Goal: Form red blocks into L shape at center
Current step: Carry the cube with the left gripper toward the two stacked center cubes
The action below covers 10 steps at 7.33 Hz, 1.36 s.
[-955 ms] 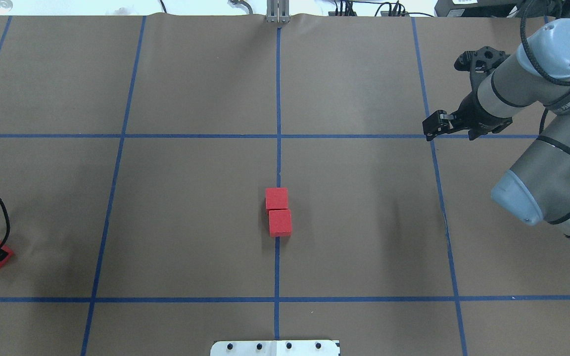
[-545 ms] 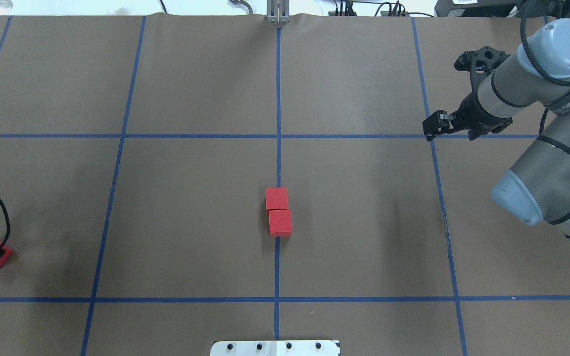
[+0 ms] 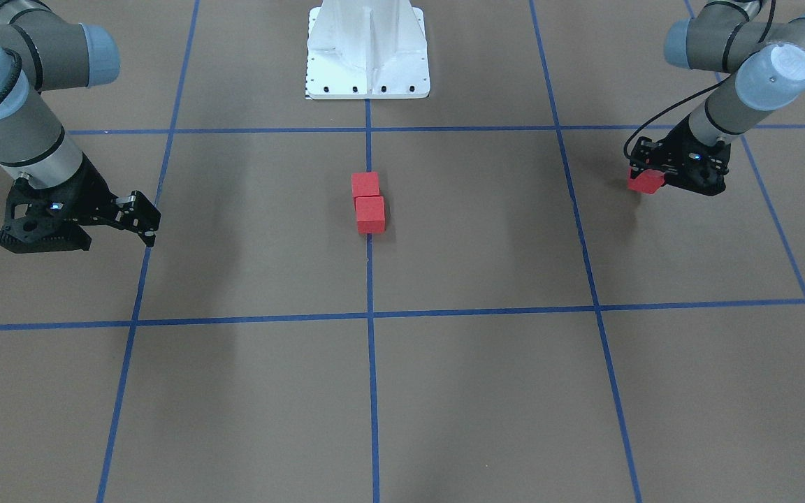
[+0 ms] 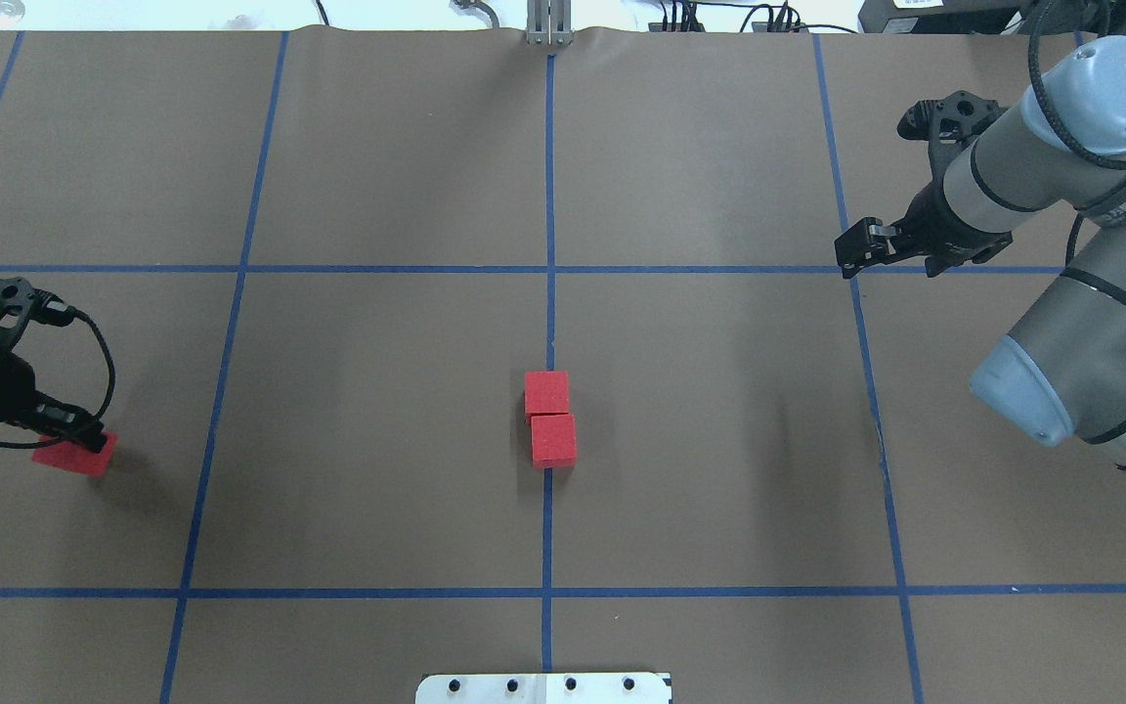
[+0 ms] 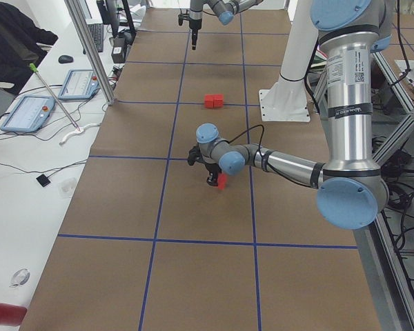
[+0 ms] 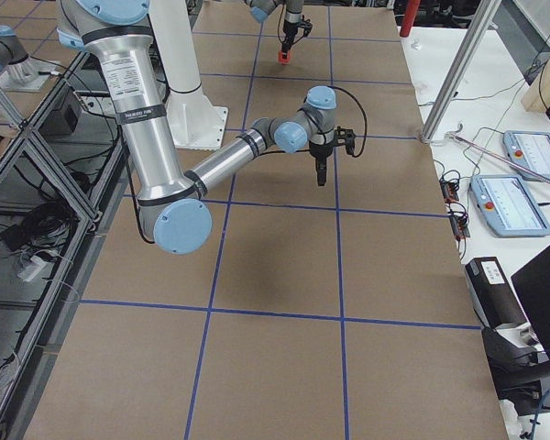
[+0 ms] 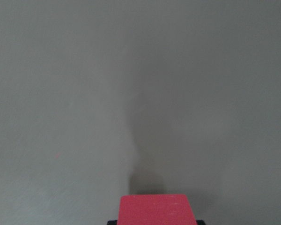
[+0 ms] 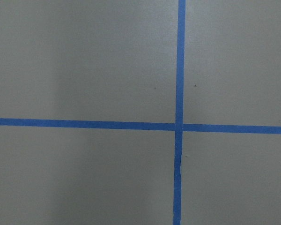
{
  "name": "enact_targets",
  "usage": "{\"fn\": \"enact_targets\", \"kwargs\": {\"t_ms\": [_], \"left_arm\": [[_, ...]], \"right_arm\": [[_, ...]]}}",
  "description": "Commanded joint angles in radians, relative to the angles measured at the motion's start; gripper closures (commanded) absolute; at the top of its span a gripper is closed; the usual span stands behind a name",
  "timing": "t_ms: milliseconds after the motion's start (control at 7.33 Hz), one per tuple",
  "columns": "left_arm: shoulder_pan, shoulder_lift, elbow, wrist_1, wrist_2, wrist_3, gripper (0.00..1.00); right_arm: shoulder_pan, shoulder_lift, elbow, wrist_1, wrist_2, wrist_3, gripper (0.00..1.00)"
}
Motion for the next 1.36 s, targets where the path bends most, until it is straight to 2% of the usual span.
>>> {"fn": "enact_targets", "kwargs": {"t_ms": [0,136,273,409,545,955,1227], "left_arm": [[0.041,-0.19,-0.006,0.119,-0.017,-0.483,1.0],[0.095,-0.302,-0.003,0.185,-0.002,-0.788,1.0],[0.139,-0.35,-0.003,0.187,0.061,-1.022,1.0],[0.201,-0.41,-0.002,0.187,0.163,-1.258,1.0],[0.283,-0.471,0.038,0.225,0.211,-1.503,1.0],[0.286,-0.594,0.127,0.227,0.216,-1.892,1.0],[0.28,-0.726,0.255,0.224,0.219,-2.056,1.0]], "right_arm": [[0.001,0.0,0.0,0.0,0.0,0.001,0.0],[0.001,0.0,0.002,0.0,0.0,0.001,0.0],[0.001,0.0,0.002,0.0,0.0,0.001,0.0],[0.001,-0.002,0.0,0.0,-0.002,0.001,0.0],[0.001,-0.003,0.0,0.0,-0.002,0.002,0.0],[0.001,-0.008,0.0,0.002,-0.002,0.002,0.0],[0.001,-0.011,-0.001,0.005,-0.002,0.004,0.0]]}}
